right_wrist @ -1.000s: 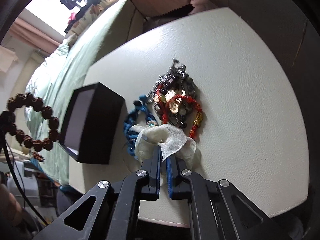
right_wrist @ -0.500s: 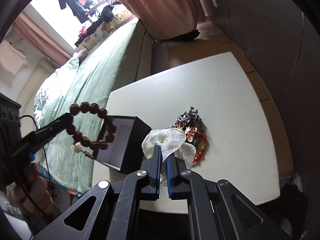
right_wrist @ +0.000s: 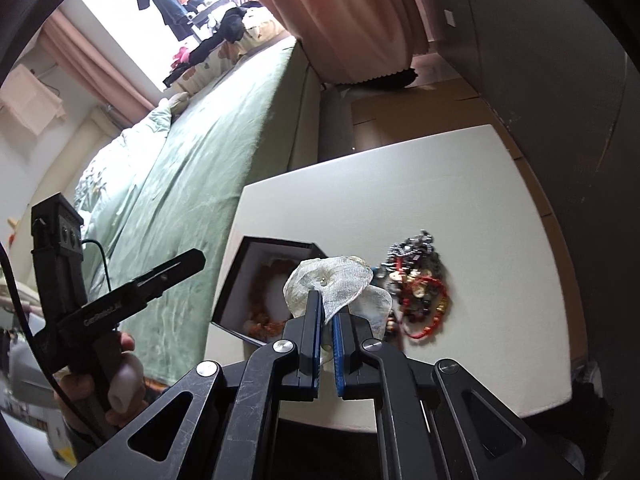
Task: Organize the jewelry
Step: 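Lower the bracelet into the box with the left tool while the right tool drops the white pouch in, then grasp the silver hoop with the left tool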
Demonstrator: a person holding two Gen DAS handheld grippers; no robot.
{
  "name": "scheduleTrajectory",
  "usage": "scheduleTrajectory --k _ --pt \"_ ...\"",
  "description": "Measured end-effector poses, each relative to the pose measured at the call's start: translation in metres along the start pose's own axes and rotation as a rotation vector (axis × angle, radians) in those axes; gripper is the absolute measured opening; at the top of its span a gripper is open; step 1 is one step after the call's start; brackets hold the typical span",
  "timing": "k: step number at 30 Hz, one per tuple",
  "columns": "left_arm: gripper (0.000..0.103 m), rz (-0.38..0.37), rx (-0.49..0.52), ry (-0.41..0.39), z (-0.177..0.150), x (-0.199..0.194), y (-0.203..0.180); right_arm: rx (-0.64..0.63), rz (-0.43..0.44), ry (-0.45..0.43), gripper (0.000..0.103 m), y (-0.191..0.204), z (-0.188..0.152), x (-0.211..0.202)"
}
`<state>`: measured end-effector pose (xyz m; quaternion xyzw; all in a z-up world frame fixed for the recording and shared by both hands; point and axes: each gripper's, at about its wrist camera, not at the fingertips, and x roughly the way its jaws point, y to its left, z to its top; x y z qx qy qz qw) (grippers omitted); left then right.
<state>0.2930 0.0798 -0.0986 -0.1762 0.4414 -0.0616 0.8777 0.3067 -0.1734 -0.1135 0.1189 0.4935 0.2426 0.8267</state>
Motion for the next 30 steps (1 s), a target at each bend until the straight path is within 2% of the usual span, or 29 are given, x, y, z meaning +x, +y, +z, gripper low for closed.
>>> scheduleTrajectory --k 7,11,13,14,15,19,23,27,30 --pt "0.072 0.054 -0.021 -0.024 -0.002 -0.022 0.025 -0.02 0.068 0.009 0.007 0.032 0.006 0.019" --pt "0.072 0.076 -0.033 -0.041 -0.004 -0.034 0.038 -0.005 0.202 -0.011 0.009 0.046 0.012 0.03" --pt "0.072 0.086 -0.043 -0.045 -0.004 -0.038 0.042 0.008 0.205 0.01 0.037 0.05 0.015 0.04" --pt "0.072 0.091 -0.048 -0.048 -0.005 -0.04 0.043 0.021 0.193 0.022 0.058 0.05 0.016 0.044" --pt "0.072 0.094 -0.05 -0.051 -0.005 -0.041 0.043 0.032 0.192 0.012 0.061 0.048 0.015 0.044" --pt "0.072 0.089 -0.039 -0.045 -0.007 -0.041 0.036 0.036 0.193 -0.001 0.062 0.039 0.008 0.035" --pt "0.072 0.062 -0.007 -0.033 -0.01 -0.034 0.019 0.07 0.15 -0.026 0.062 0.017 -0.004 0.017" --pt "0.072 0.024 0.037 -0.011 -0.013 -0.024 -0.005 0.116 0.102 -0.061 0.071 -0.012 -0.014 -0.004" --pt "0.072 0.02 0.072 0.007 -0.016 -0.016 -0.023 0.141 0.078 -0.077 0.071 -0.031 -0.02 -0.018"
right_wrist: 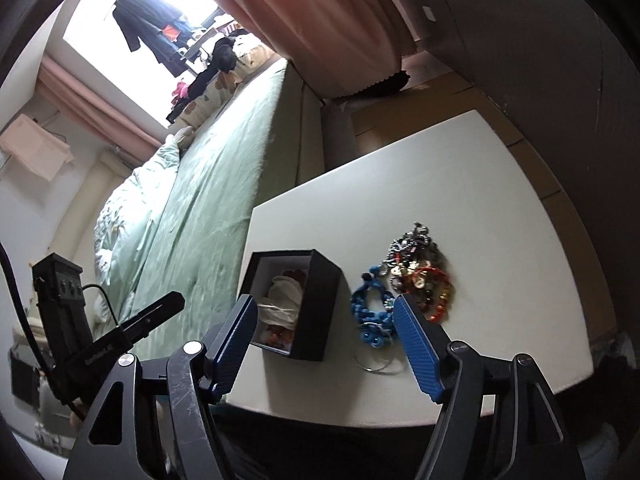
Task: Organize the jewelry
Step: 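Grasp the silver hoop with the left tool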
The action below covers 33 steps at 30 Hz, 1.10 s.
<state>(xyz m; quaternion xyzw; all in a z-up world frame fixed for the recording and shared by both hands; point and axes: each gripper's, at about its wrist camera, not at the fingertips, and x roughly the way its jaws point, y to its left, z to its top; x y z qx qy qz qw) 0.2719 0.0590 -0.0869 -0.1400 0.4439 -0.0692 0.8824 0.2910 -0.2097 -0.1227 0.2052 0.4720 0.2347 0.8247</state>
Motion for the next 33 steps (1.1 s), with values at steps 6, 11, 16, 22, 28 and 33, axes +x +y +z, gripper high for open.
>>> scheduleTrajectory --k 6,11,16,22,28,33 --pt "0.072 -0.016 0.08 0.043 -0.007 0.013 -0.039 0.044 -0.026 -0.016 0.071 -0.029 -0.005 -0.019" --pt "0.072 -0.012 0.128 0.065 -0.02 0.022 -0.069 0.071 -0.028 -0.024 0.071 -0.045 -0.011 -0.031" --pt "0.061 -0.018 0.148 0.1 -0.032 0.038 -0.091 0.038 -0.078 -0.008 0.071 -0.051 -0.014 -0.032" --pt "0.05 0.003 0.158 0.154 -0.048 0.063 -0.107 0.021 -0.098 -0.011 0.071 -0.071 -0.026 -0.037" --pt "0.045 0.017 0.187 0.201 -0.064 0.087 -0.122 0.035 -0.111 0.003 0.071 -0.094 -0.037 -0.039" --pt "0.039 0.035 0.205 0.225 -0.07 0.105 -0.13 0.043 -0.119 0.005 0.071 -0.107 -0.042 -0.041"
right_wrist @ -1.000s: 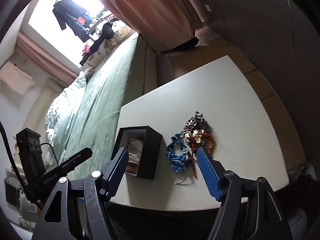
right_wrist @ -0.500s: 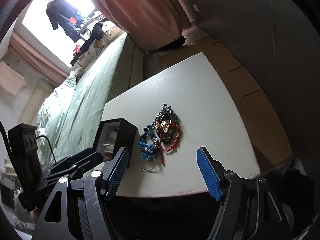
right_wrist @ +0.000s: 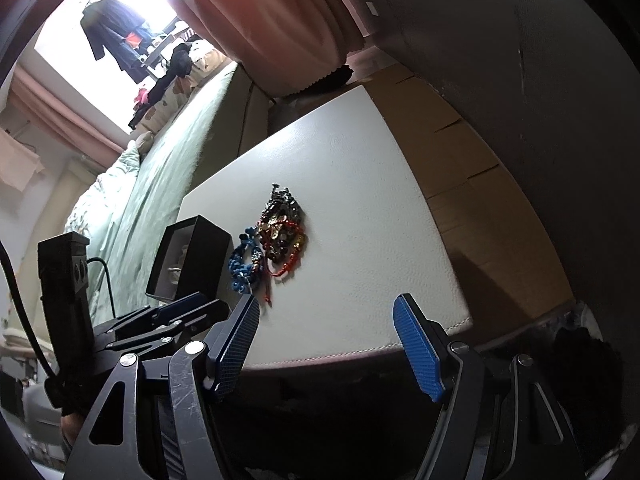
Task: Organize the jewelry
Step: 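Grasp the silver hoop with the left tool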
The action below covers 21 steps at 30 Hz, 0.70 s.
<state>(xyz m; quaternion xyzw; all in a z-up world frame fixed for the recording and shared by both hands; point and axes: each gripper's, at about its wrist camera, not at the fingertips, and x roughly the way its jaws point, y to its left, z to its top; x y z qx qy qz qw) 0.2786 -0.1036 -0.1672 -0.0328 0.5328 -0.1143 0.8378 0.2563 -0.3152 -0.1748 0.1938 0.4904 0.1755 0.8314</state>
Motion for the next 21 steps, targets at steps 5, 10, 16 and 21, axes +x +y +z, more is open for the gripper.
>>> scheduleTrajectory --k 5,10,16,21 --pt "0.032 0.015 -0.017 0.022 0.001 0.016 0.001 0.013 0.004 -0.001 0.071 -0.01 -0.004 0.002" --pt "0.027 0.022 -0.02 0.041 0.004 0.03 0.0 0.021 0.007 0.008 0.071 -0.018 -0.007 0.006" --pt "0.025 0.017 -0.028 0.033 0.006 0.039 0.001 0.012 0.006 0.022 0.07 -0.017 -0.005 0.012" --pt "0.003 0.0 -0.059 0.031 0.004 0.042 0.007 0.001 0.008 0.029 0.07 -0.012 -0.007 0.015"
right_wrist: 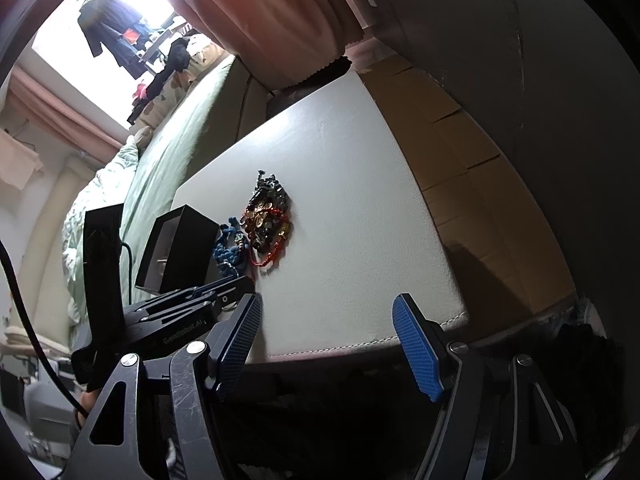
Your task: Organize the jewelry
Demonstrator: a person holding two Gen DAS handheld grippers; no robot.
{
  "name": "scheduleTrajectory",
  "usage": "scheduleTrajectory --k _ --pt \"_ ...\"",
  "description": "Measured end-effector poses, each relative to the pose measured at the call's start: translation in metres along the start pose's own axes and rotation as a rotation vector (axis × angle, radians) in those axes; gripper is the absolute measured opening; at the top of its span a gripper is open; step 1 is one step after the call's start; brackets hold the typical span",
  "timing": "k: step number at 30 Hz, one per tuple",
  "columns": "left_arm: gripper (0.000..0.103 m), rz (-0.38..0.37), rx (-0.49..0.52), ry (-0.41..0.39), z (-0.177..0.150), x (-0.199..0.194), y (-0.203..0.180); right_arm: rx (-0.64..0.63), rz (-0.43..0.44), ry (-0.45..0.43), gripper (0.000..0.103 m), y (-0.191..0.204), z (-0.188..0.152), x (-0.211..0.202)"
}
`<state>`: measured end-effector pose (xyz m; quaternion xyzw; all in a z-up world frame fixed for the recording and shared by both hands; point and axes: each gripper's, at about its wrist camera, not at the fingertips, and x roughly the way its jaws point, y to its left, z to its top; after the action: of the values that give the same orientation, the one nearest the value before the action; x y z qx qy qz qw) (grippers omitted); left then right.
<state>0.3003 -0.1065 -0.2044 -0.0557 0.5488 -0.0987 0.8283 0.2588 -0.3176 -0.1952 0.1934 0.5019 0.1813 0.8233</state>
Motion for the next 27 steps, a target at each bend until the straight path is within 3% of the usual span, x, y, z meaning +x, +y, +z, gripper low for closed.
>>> scheduleTrajectory --k 4,13,27 --pt "0.002 -0.055 -0.02 -0.036 0.0 -0.015 0.006 -0.008 -0.003 0.013 0.069 0.004 -0.001 0.004" --pt "0.002 -0.094 -0.014 -0.123 0.009 -0.058 0.013 -0.03 0.005 0.026 0.068 0.02 0.008 0.017" --pt "0.001 -0.105 -0.068 -0.239 0.025 -0.113 0.055 -0.081 0.068 0.089 0.05 0.066 0.022 0.055"
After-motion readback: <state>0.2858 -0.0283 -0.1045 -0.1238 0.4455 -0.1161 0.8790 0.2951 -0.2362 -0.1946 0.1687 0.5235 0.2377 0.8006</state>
